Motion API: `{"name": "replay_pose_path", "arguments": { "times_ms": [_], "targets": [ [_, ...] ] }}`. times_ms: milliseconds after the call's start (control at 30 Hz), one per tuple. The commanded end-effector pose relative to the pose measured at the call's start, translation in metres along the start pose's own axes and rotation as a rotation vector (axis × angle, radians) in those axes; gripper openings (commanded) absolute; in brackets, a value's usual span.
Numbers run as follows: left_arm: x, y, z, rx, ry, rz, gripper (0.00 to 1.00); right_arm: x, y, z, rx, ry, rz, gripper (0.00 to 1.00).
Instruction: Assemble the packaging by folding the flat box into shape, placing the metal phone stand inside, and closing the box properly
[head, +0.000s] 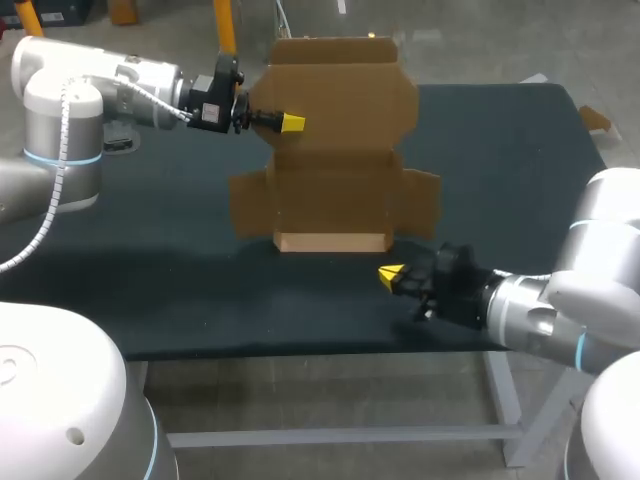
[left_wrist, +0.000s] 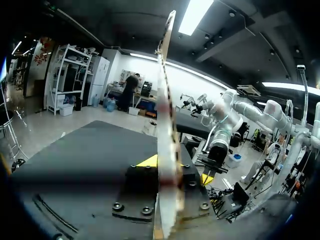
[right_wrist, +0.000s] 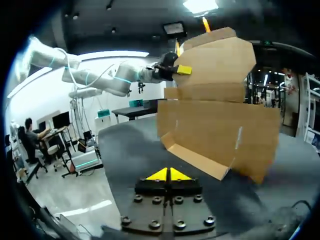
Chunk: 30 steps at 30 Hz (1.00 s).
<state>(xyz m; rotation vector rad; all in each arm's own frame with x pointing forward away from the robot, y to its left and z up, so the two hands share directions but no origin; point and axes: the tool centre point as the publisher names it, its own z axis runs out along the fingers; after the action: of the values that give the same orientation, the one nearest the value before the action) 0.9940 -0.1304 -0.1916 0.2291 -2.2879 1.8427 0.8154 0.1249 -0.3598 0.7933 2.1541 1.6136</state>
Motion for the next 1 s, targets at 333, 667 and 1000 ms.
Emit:
{"name": "replay_pose_path", "arguments": {
  "times_ms": [333,667,1000],
  "targets": [
    [0.000,0.001,-0.001,0.000,0.001,0.000,0.00,-0.004,-0.003,0.083,0.012,-0.085,0.017,0.00],
    [0.000,0.001,-0.001,0.000,0.001,0.000,0.00,-0.017,-0.001,0.110,0.028,-0.119,0.027,0.00],
    [0.000,0.001,-0.001,0.000,0.001,0.000,0.00,-0.028,-0.007,0.131,0.045,-0.159,0.034,0.00]
  ]
}}
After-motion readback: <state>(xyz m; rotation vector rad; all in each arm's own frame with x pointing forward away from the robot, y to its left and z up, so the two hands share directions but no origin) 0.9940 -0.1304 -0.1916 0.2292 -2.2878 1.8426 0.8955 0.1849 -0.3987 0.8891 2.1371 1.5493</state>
